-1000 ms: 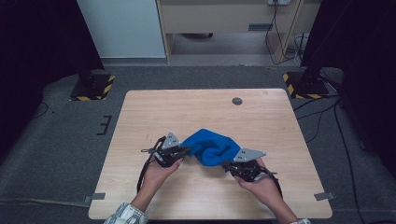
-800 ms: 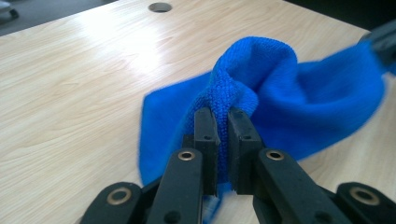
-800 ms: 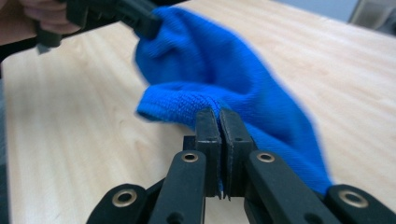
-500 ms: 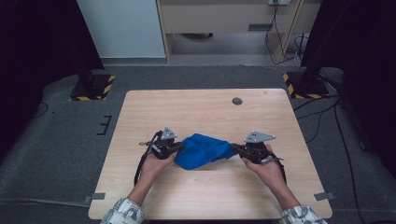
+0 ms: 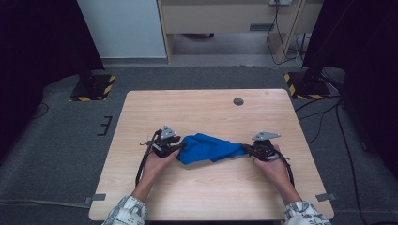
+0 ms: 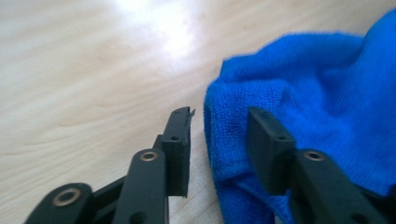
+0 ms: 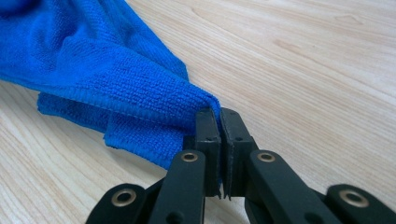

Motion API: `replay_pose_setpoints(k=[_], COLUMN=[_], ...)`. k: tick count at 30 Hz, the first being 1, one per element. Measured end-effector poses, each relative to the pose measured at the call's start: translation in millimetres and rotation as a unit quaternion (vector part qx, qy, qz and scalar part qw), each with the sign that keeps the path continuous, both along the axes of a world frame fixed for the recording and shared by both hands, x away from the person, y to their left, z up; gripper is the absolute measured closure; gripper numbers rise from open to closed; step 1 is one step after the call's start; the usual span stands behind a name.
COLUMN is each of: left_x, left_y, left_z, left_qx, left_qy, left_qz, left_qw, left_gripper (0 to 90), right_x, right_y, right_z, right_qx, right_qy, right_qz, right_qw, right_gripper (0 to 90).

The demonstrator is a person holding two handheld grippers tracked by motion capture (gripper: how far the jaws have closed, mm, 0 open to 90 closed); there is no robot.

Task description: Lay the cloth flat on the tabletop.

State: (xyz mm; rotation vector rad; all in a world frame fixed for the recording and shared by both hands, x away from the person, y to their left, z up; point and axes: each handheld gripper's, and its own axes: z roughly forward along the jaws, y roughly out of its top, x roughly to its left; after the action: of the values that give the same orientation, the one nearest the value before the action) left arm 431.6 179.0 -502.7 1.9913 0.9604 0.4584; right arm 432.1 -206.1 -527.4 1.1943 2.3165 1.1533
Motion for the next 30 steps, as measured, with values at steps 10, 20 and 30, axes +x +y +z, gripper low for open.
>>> replay_pose_setpoints(k=[10, 20, 30], left_x=[-35.9, -69.3, -68.4], left_y=[7.9, -2.7, -19.7], left_z=[16.4, 14.8, -6.1], left_qx=[0.016, 0.02, 0.022], left_qy=[-0.034, -0.028, 0.012], left_qz=[-0.014, -0.049, -0.085], left_qw=[0.9992, 0.9982, 0.9961], left_gripper=[49.7, 47.4, 41.1], right_x=[0.4, -1.0, -6.4], right_y=[1.3, 2.3, 1.2], right_z=[-3.5, -6.6, -4.2], right_qx=[-0.005, -0.012, -0.007], right_qy=[0.003, 0.003, 0.002], right_qz=[-0.001, -0.001, -0.001], right_qw=[1.0, 0.9999, 1.0], right_gripper=[86.8, 86.1, 85.1])
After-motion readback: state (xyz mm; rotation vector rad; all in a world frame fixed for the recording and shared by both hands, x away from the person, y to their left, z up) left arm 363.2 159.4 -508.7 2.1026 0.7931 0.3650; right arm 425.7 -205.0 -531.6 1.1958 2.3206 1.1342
